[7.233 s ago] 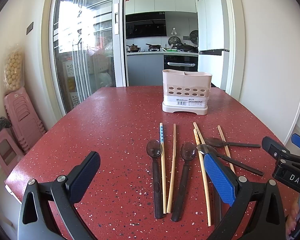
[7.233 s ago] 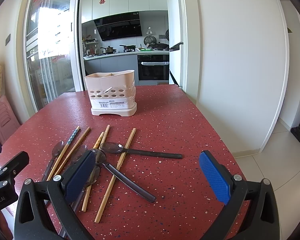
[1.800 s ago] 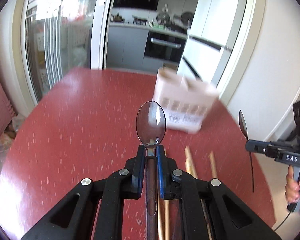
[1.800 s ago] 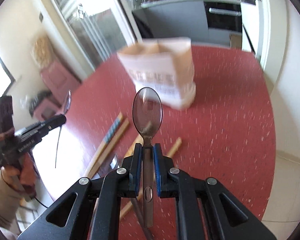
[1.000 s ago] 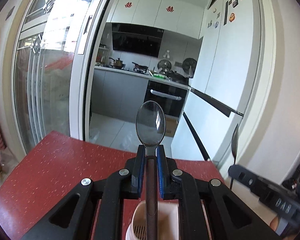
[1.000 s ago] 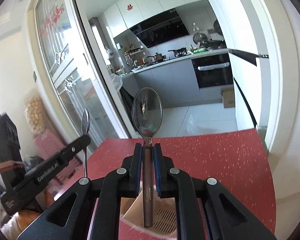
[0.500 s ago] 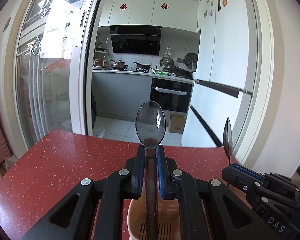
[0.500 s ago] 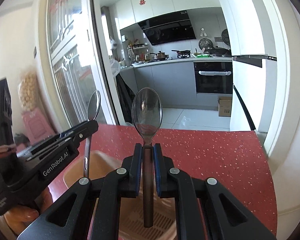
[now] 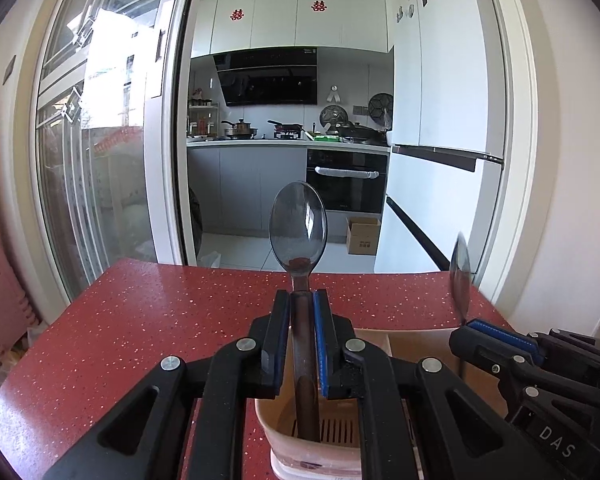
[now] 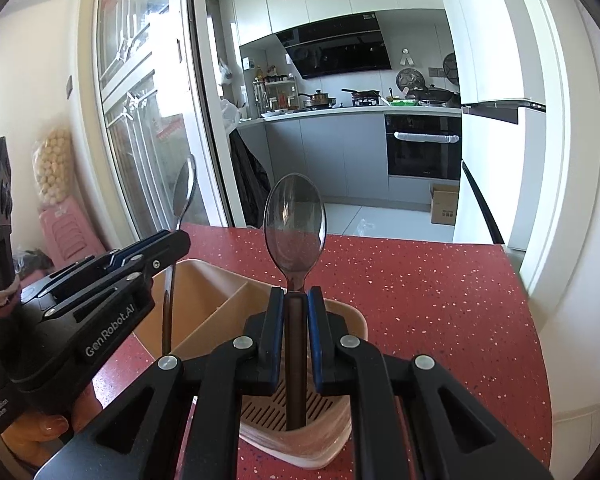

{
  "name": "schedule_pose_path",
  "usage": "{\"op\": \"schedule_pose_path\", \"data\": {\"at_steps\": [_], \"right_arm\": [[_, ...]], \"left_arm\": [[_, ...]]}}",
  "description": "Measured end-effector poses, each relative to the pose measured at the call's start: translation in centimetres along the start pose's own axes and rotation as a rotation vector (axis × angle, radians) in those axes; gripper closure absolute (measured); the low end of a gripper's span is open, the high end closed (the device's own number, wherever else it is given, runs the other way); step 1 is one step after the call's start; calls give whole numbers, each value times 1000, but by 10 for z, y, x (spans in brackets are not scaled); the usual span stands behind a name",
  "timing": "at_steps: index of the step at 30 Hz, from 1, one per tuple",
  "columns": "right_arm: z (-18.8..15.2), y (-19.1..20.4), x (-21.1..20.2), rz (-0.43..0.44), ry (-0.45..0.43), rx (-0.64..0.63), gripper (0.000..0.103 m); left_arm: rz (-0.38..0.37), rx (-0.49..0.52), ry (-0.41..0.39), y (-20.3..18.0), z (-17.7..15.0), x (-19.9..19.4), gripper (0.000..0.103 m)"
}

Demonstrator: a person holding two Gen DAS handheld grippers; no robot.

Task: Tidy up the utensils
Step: 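Carry both held spoons to the pink caddy and lower them in, bowls up, then open the right tool, then the left tool, releasing the spoons into the caddy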

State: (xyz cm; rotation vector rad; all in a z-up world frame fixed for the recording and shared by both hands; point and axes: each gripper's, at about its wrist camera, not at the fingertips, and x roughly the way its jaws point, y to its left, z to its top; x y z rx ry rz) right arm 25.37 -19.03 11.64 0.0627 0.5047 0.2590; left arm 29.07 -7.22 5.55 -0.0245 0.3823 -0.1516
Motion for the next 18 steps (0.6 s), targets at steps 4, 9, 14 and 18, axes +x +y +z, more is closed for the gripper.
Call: {"op": "schedule_pose_path", "data": {"at_steps": [4, 9, 14, 18], "right_arm": [[-1, 0, -4, 1, 1, -3, 69], [-1, 2, -12, 2, -12, -3, 64], [2, 0, -20, 15, -25, 10, 61], [5, -2, -23, 33, -25, 17, 58]], "left_arm": [[-10, -9, 16, 3, -1, -1, 61], [-28, -42, 41, 12, -3, 1, 61], [-33, -101, 39, 23, 0, 0, 61], [-50, -116, 38, 27, 2, -1, 61]]}}
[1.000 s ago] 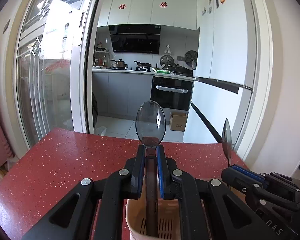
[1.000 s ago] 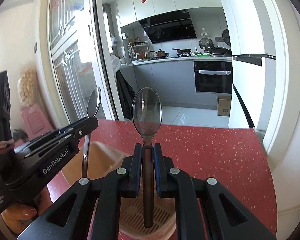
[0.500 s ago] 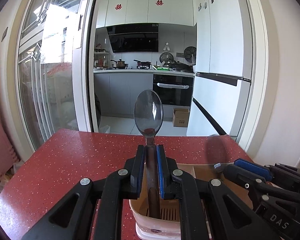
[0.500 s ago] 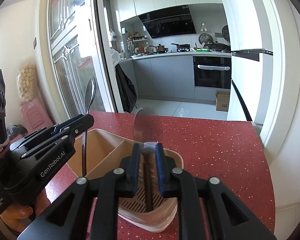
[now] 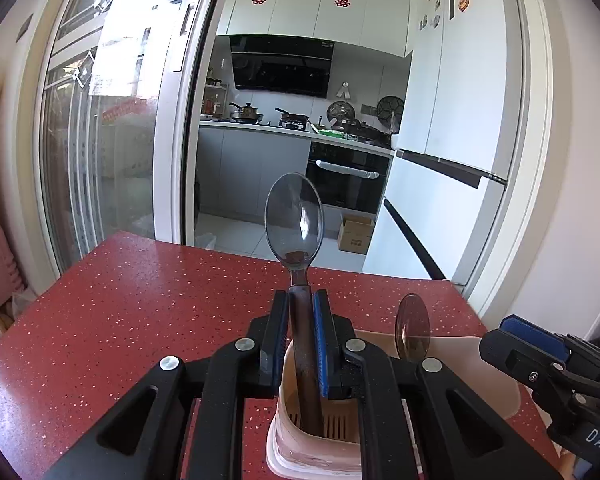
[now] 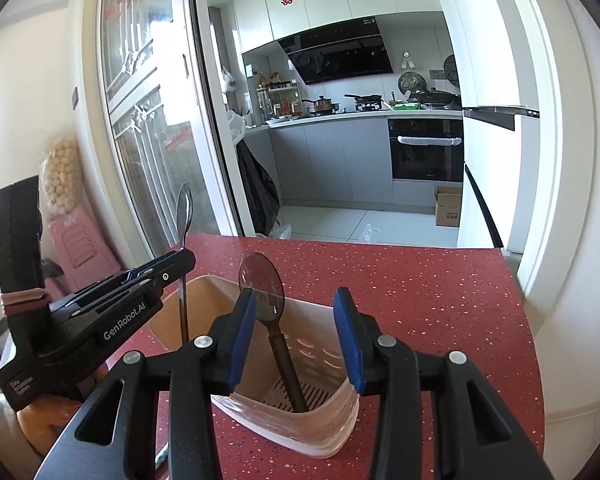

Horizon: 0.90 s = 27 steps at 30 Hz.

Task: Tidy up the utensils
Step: 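Open the right tool, then the left tool, releasing the spoons into the caddy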

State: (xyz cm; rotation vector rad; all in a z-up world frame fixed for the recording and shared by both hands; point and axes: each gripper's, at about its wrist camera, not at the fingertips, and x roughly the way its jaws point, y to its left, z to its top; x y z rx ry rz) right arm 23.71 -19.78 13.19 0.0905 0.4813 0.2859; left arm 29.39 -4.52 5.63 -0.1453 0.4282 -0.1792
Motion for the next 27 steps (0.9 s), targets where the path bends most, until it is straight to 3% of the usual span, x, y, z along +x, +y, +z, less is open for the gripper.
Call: {"op": "schedule_pose_path", "data": {"at_steps": [4, 12, 18, 19, 20, 21, 22, 27], "right_arm": [[5, -1, -2, 33, 2, 15, 54], [9, -1, -16, 65, 18, 38, 45], [-5, -1, -37, 65, 78, 69, 30], [-10, -1, -40, 59, 96, 76, 26], [-14, 0, -44, 49, 115, 82, 24], [-19, 0, -47, 41, 131, 86, 22], [-24, 1, -51, 36, 149, 90, 22], [-54, 2, -70, 4, 234, 121, 20]], "left_arm": [[9, 27, -9, -2, -3, -3, 61], [28, -18, 34, 10, 0, -22, 61], [73, 44, 131, 10, -13, -50, 61], [79, 54, 147, 10, -17, -54, 55], [83, 59, 160, 10, -21, -58, 28], [94, 60, 172, 12, -26, -65, 11], [104, 55, 172, 14, -31, -73, 0], [87, 53, 206, 20, -56, -109, 0]]}}
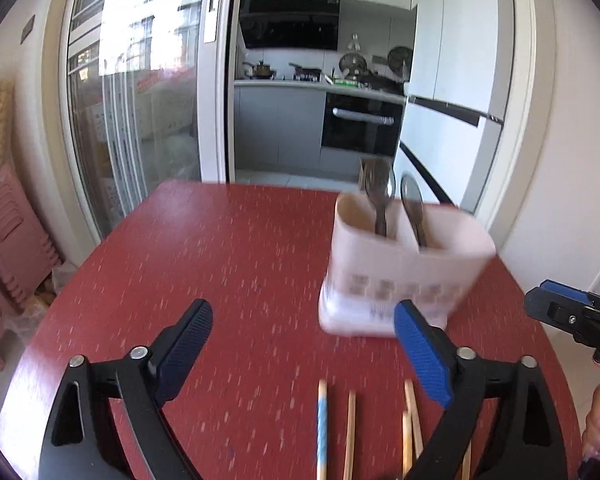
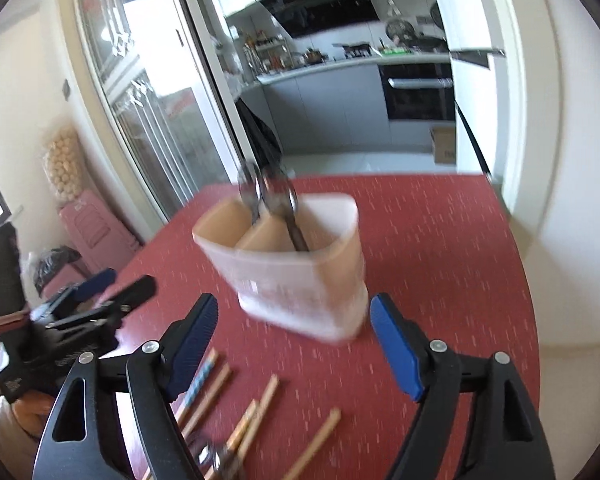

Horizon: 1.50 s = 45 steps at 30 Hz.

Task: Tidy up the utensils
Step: 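Open the right tool, then the left tool, releasing the spoons into the caddy, then move both tools back down over the remaining chopsticks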

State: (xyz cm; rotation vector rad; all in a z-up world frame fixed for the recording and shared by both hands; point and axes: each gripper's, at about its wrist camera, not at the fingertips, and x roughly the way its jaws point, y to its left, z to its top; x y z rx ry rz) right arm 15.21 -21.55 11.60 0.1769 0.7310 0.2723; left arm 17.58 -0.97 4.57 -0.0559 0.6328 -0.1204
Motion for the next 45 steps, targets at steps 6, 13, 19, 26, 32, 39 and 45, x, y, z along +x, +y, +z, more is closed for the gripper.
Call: {"op": "schedule_pose_path", "data": {"at_steps": [6, 13, 19, 26, 32, 39, 45], "right_arm": [[-41, -8, -9, -4, 90, 46, 14], [-87, 4, -15, -17, 185, 13, 12], [-120, 15, -17, -94, 253, -59, 12], [-133, 22, -15, -91, 301, -89, 12], [-132, 30, -9, -124, 344, -128, 12], [-111, 11, -2, -154, 355, 56, 13], [-89, 11, 15, -150, 384, 154, 31]], "left_arm": [[-45, -50, 59, 17, -41, -25, 0], [-66, -85, 215, 27, -96, -26, 0], [30, -43, 270, 23, -128, -27, 0], [68, -49, 294, 34, -138, -30, 0], [32, -45, 321, 37, -133, -25, 0], [15, -35, 354, 42, -117, -6, 0], [-4, 3, 394, 38, -107, 14, 0]]}}
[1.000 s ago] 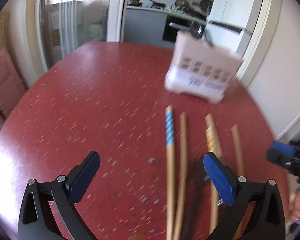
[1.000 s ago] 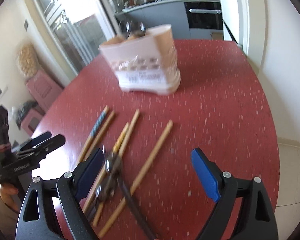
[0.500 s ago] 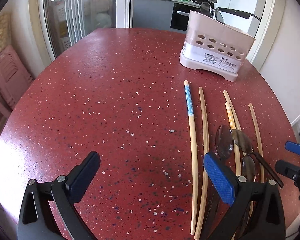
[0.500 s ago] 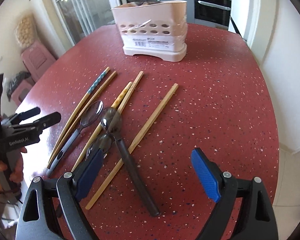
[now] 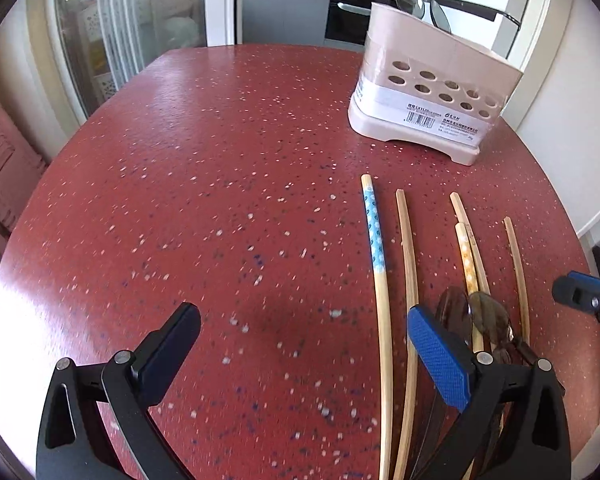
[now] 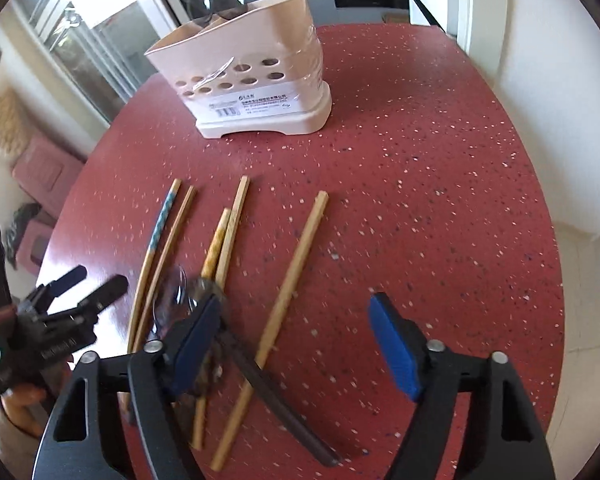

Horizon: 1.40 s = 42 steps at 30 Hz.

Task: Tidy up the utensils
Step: 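Move both tools back down over the remaining chopsticks, then grasp the blue-patterned chopstick with the left tool while the right tool grasps a plain wooden chopstick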

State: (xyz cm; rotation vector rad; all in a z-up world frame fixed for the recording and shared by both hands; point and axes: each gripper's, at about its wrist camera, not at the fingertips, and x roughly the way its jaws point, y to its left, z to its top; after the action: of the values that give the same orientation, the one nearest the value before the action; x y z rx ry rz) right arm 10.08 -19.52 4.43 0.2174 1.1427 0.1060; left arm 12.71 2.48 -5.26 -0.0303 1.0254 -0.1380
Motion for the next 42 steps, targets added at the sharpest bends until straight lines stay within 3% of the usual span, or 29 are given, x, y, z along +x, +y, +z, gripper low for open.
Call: {"op": "schedule_pose_path", "data": {"at_steps": [12, 20, 30, 32, 39, 42], "right_arm": [[12, 4, 33, -79, 92, 81, 63], [10, 20, 39, -179, 110, -12, 66], [13, 26, 45, -201, 138, -76, 91], [13, 24, 44, -193, 137, -70, 93], [17, -4, 36, -79, 116, -3, 97], [15, -11, 30, -28, 84, 10, 97]], "left_arm": [[15, 35, 56, -4, 15, 26, 0], [32, 95, 89, -11, 25, 38, 0], [7, 171, 157, -31, 48, 44, 1], [-5, 212, 171, -42, 51, 43, 12], [-34, 272, 230, -67, 62, 46, 36], [-47, 292, 222, -77, 61, 45, 64]]}}
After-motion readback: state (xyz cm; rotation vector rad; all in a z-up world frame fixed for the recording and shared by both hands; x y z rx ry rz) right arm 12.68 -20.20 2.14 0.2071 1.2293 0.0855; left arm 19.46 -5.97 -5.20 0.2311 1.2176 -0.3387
